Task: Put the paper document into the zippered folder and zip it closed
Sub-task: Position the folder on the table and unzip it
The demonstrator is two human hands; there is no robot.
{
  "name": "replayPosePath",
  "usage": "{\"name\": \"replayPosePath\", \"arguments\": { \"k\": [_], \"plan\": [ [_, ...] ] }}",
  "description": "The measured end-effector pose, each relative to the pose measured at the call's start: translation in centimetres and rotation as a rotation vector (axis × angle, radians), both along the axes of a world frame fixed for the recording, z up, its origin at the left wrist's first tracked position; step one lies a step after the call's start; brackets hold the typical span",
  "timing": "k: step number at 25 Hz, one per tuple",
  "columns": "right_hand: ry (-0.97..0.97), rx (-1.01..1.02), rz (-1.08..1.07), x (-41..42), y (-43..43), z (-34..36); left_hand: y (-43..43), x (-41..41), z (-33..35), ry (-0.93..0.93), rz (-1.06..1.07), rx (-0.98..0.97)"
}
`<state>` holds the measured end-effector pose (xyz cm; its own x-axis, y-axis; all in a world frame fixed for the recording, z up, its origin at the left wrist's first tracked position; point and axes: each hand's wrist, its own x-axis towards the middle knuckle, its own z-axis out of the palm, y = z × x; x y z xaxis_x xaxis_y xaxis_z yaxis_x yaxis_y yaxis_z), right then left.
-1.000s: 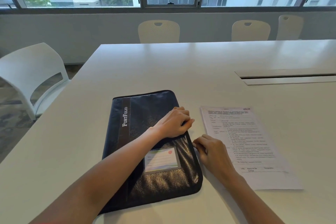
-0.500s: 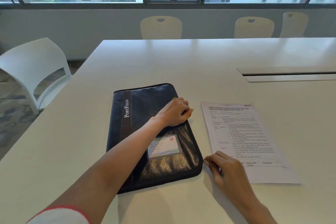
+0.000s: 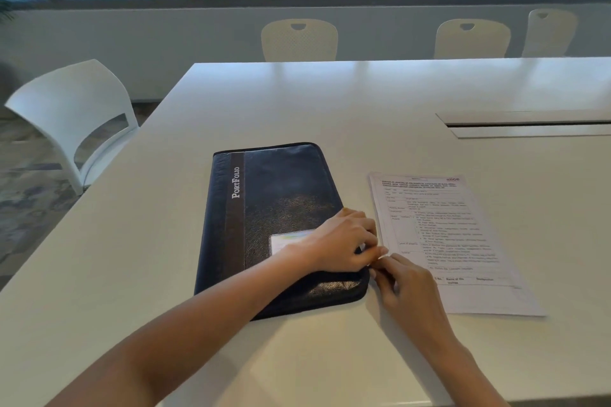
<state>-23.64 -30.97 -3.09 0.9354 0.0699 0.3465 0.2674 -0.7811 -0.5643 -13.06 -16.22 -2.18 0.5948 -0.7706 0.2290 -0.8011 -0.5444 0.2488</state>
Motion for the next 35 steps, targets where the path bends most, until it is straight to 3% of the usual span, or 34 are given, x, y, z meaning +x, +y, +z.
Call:
{"name": "replayPosePath", "arguments": {
  "k": [5, 17, 26, 35],
  "plan": [
    [-0.022, -0.01, 0.006, -0.5, 0.2, -0.2, -0.2, -0.4, 0.7, 0.055, 0.003, 0.006],
    [-0.084, -0.043, -0.112, -2.9, 1.5, 0.1, 0.0, 0.0, 1.2, 0.077, -0.034, -0.241],
    [-0.038, 0.179, -0.282, -0.2, 2.5, 0.1, -0.5, -1.1, 0.7, 0.088, -0.061, -0.308],
    [-0.005, 0.109, -0.165, -0.6, 0.8, 0.4, -0.5, -1.4, -0.1, 0.056, -0.068, -0.26]
  ]
}}
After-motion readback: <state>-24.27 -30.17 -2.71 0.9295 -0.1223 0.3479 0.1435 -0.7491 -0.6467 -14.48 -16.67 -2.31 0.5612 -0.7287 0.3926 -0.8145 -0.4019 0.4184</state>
